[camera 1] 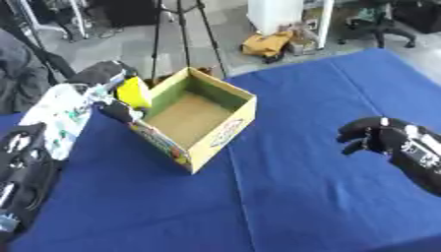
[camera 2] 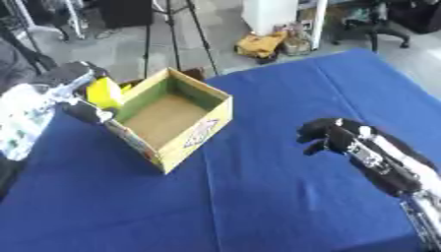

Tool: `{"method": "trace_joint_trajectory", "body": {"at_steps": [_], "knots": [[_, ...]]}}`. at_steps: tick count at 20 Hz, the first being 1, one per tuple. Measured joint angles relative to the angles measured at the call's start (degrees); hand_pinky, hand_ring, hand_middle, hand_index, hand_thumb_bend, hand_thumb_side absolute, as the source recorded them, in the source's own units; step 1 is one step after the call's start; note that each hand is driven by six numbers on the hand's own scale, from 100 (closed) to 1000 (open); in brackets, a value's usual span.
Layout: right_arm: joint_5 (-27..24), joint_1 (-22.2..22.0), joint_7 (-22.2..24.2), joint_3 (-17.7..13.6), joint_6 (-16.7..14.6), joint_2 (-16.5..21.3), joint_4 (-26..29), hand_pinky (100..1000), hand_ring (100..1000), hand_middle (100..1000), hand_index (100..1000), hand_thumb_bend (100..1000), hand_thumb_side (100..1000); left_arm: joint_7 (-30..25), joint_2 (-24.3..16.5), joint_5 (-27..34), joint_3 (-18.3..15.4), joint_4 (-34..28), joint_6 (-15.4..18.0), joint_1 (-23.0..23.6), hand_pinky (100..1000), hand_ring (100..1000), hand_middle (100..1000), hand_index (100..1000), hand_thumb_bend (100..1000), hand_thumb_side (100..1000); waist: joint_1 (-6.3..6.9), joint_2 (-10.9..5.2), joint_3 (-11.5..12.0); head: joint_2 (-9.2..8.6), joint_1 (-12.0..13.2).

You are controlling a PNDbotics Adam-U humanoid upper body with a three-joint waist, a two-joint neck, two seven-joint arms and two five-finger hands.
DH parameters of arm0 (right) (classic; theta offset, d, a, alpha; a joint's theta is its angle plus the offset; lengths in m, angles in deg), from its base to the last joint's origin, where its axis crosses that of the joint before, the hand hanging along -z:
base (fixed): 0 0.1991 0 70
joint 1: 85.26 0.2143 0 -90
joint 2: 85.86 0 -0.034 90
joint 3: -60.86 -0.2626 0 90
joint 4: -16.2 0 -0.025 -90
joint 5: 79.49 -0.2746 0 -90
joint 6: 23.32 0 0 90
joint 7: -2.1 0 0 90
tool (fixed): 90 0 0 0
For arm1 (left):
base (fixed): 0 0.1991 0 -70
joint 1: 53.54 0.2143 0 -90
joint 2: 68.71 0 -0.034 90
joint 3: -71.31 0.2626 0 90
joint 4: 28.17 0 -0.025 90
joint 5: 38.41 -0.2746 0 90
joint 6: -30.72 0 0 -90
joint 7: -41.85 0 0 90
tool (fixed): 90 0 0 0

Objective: Pick up objects on the table and place them in the box.

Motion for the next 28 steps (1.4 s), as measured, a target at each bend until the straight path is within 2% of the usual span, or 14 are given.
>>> {"method": "trace_joint_trajectory", "body": {"at_steps": [6,11,13,14,15,16,17,18,19,20,22,24,28], "knots": [[0.0,1.09,0.82,0.68,0.19,0.0,0.0,709,790,762,831,100,801,6.09,5.34,-7.49,-0.57,4.89,-3.83,-0.24,570,480,460,616,100,206,0.57,0.77,-1.91,-0.49,1.03],[0.01,1.42,1.19,0.7,0.17,0.0,0.0,709,790,762,831,100,801,8.43,7.16,-9.31,-0.54,6.38,-5.24,-0.14,585,500,488,655,100,219,0.7,1.34,-2.53,-0.98,1.24],[0.02,1.43,1.23,0.7,0.19,-0.01,0.0,709,790,762,831,100,802,8.49,7.46,-9.49,-0.5,6.73,-5.11,0.07,590,508,499,671,146,232,0.79,1.47,-2.59,-0.98,1.26],[0.02,1.44,1.24,0.7,0.19,-0.01,0.0,709,790,762,831,100,802,8.37,7.53,-9.57,-0.48,6.84,-4.97,0.26,600,519,517,690,254,269,0.81,1.48,-2.6,-0.98,1.27],[0.03,1.44,1.25,0.7,0.2,-0.01,0.0,709,790,762,831,100,802,8.23,7.53,-9.67,-0.47,6.96,-4.8,0.33,603,523,522,696,310,294,0.82,1.49,-2.6,-0.99,1.28],[0.03,1.45,1.25,0.7,0.2,-0.02,0.0,709,790,762,831,100,802,8.07,7.53,-9.76,-0.44,7.03,-4.59,0.38,624,553,566,738,430,340,0.82,1.51,-2.6,-0.99,1.29],[0.03,1.45,1.25,0.7,0.21,-0.02,0.0,709,790,762,831,100,802,7.96,7.53,-9.99,-0.34,7.03,-4.33,0.39,631,567,582,751,454,347,0.82,1.53,-2.6,-0.99,1.29],[0.04,1.45,1.26,0.7,0.21,-0.02,0.0,709,791,762,831,100,802,7.85,7.53,-10.3,-0.17,7.03,-4.03,0.4,667,624,644,792,692,456,0.82,1.55,-2.58,-0.99,1.29],[0.04,1.45,1.26,0.7,0.2,-0.03,0.0,709,790,762,831,100,802,7.69,7.53,-10.73,-0.08,6.96,-3.67,0.41,680,646,664,802,754,484,0.82,1.56,-2.53,-0.99,1.29],[0.04,1.45,1.26,0.7,0.2,-0.03,0.0,709,790,762,831,100,801,7.56,7.52,-11.24,0.08,6.77,-3.23,0.41,706,682,694,821,906,566,0.82,1.57,-2.47,-0.99,1.28],[0.04,1.45,1.26,0.7,0.2,-0.04,0.0,709,790,762,831,100,801,7.62,7.48,-12.35,0.25,6.09,-2.43,0.41,737,720,728,834,1000,645,0.82,1.59,-2.36,-0.99,1.28],[0.04,1.45,1.26,0.69,0.2,-0.04,0.0,709,790,762,831,100,800,8.14,7.44,-13.25,0.28,5.31,-1.86,0.41,764,744,745,842,1000,716,0.81,1.59,-2.23,-0.99,1.26],[0.04,1.44,1.26,0.67,0.2,-0.07,0.0,709,790,762,831,100,799,11.74,6.91,-13.53,0.4,2.66,-1.65,0.68,749,718,726,833,998,726,0.8,1.57,-1.8,-0.99,1.05]]}}
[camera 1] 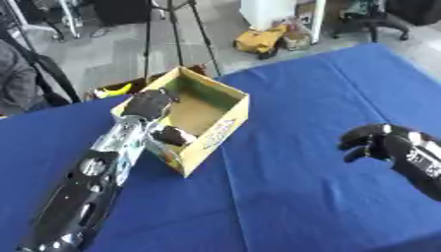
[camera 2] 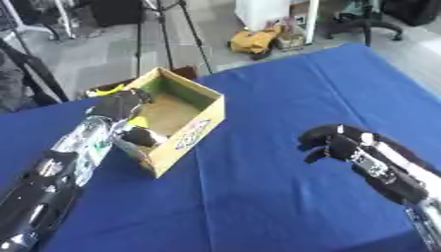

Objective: Pick up objects on the table and place them in the box.

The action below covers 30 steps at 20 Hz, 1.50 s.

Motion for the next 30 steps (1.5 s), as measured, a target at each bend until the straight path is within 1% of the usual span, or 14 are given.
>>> {"method": "trace_joint_trajectory", "body": {"at_steps": [1,2,4,6,8,10,13,15,17,20,23,27,30], "knots": [[0.0,-0.02,-0.01,-0.01,-0.01,-0.01,0.0,709,790,761,831,100,799,1.62,-0.09,0.71,0.0,-0.98,-0.06,0.22,735,698,709,824,914,727,-0.03,-0.03,0.31,0.01,-0.08],[0.0,-0.04,-0.02,-0.02,-0.02,-0.02,0.0,709,790,761,831,100,799,3.63,-0.36,2.13,-0.01,-2.4,-0.17,0.5,717,673,689,814,750,733,-0.11,-0.06,0.64,0.02,-0.23],[0.0,-0.13,-0.08,-0.08,-0.04,-0.05,-0.01,709,790,761,830,100,797,8.27,-1.42,7.67,-0.01,-6.61,-0.43,1.55,698,650,668,796,576,734,-0.34,-0.19,1.36,0.06,-0.58],[0.0,-0.36,-0.22,-0.35,-0.11,-0.09,-0.03,709,790,761,830,100,796,12.72,-3.17,16.07,0.21,-12.36,-0.26,3.48,677,633,656,788,458,744,-0.43,-0.4,2.12,0.08,-0.98],[0.0,-0.6,-0.47,-0.61,-0.09,-0.13,-0.05,709,790,761,830,100,795,16.35,-5.42,25.96,0.58,-19.62,0.47,6.36,663,621,644,783,394,756,-0.48,-0.5,2.91,0.11,-1.54],[0.0,-0.69,-0.73,-0.95,-0.05,-0.28,-0.07,709,790,761,830,100,794,18.97,-7.79,35.58,0.74,-27.17,1.37,10.04,648,606,627,776,351,767,-0.72,-0.5,3.87,0.15,-2.11],[0.0,-1.19,-1.24,-1.48,-0.06,-0.51,-0.08,709,790,761,830,100,793,22.2,-10.48,48.1,0.31,-37.68,2.29,17.02,632,592,616,767,329,797,-1.17,-0.53,5.58,0.55,-2.6],[0.0,-1.36,-1.53,-1.73,-0.03,-0.52,-0.09,709,790,761,830,100,792,24.19,-10.99,54.63,-0.54,-43.28,2.74,22.01,625,582,604,760,322,811,-1.22,-0.58,6.46,0.67,-2.6],[0.0,-1.4,-1.68,-1.87,0.01,-0.53,-0.09,709,790,761,829,100,792,26.32,-11.0,59.38,-1.72,-47.25,3.29,26.67,617,574,595,752,311,821,-1.24,-0.58,7.25,0.93,-2.59],[0.0,-1.6,-2.0,-2.16,-0.02,-0.53,-0.09,709,790,761,829,100,792,30.02,-10.42,63.83,-3.74,-50.56,4.41,33.04,612,568,590,746,297,837,-1.3,-0.57,8.1,1.3,-2.57],[0.0,-1.62,-2.23,-2.35,0.01,-0.53,-0.09,709,789,761,830,100,791,33.05,-9.32,66.21,-5.0,-51.1,5.79,37.81,608,563,586,745,279,857,-1.3,-0.57,8.72,1.83,-2.45],[0.0,-1.61,-2.45,-2.51,0.12,-0.53,-0.09,709,789,761,831,100,792,35.21,-7.7,67.99,-5.53,-50.3,7.65,41.64,604,557,580,740,263,881,-1.32,-0.55,9.11,2.46,-1.95],[0.0,-1.61,-2.55,-2.53,0.1,-0.55,-0.09,709,789,761,831,100,806,36.18,-6.2,68.79,-5.61,-48.93,8.95,43.26,601,552,574,736,256,887,-1.49,-0.48,9.26,2.95,-1.64]]}}
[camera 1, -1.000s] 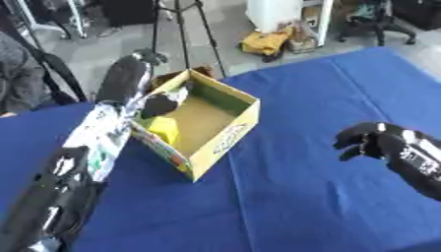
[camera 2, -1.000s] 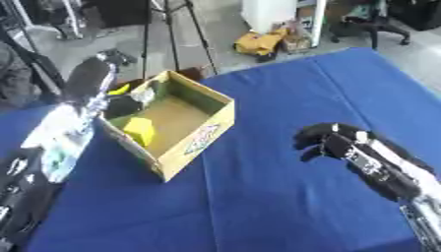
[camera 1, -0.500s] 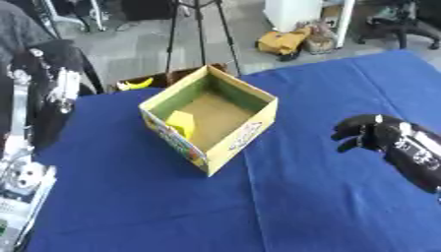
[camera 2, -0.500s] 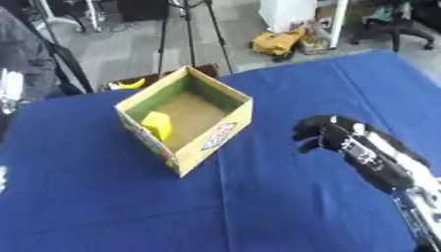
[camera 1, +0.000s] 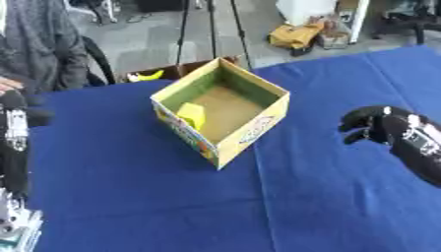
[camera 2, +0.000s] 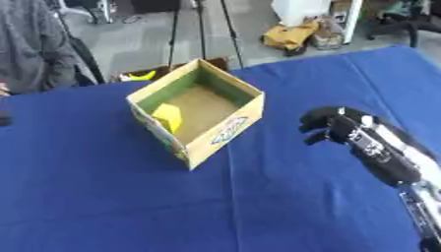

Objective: Pick up objects on the table and place them in the box.

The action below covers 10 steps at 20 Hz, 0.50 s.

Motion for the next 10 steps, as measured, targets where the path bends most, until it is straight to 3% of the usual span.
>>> {"method": "trace_joint_trajectory", "body": {"at_steps": [10], "knots": [[-0.01,0.0,-0.54,-0.34,0.04,-0.01,0.0,709,789,760,832,100,795,2.2,3.03,0.74,-0.61,2.8,2.91,1.32,598,548,568,729,250,902,-0.06,0.42,0.18,0.18,0.71]]}}
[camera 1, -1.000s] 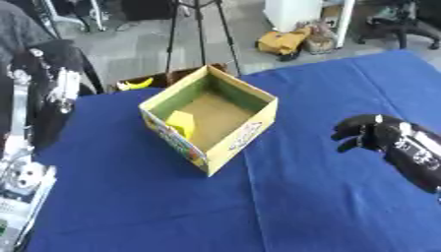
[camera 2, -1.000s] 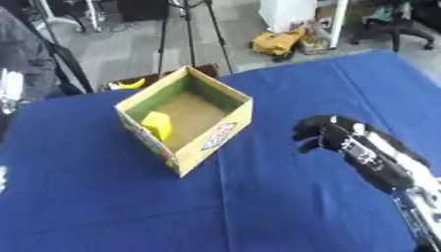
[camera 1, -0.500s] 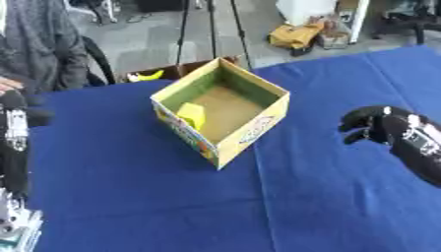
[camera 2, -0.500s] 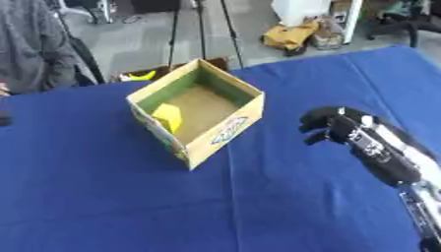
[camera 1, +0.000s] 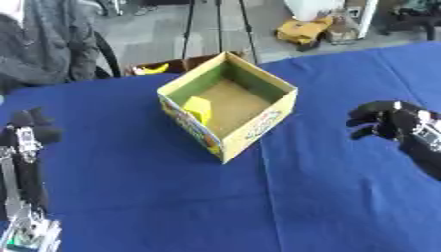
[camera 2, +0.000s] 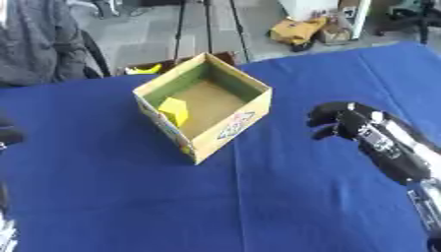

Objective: Pick up objects on the table and place them in the box.

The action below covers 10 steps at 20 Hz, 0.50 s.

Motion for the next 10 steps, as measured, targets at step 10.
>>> {"method": "trace_joint_trajectory", "body": {"at_steps": [10], "knots": [[0.0,0.0,-0.1,-0.15,-0.05,-0.01,0.0,710,789,760,831,100,795,-0.26,0.23,0.3,0.03,0.1,0.27,0.0,598,547,566,728,246,909,-0.14,0.3,0.01,-0.09,-0.08]]}}
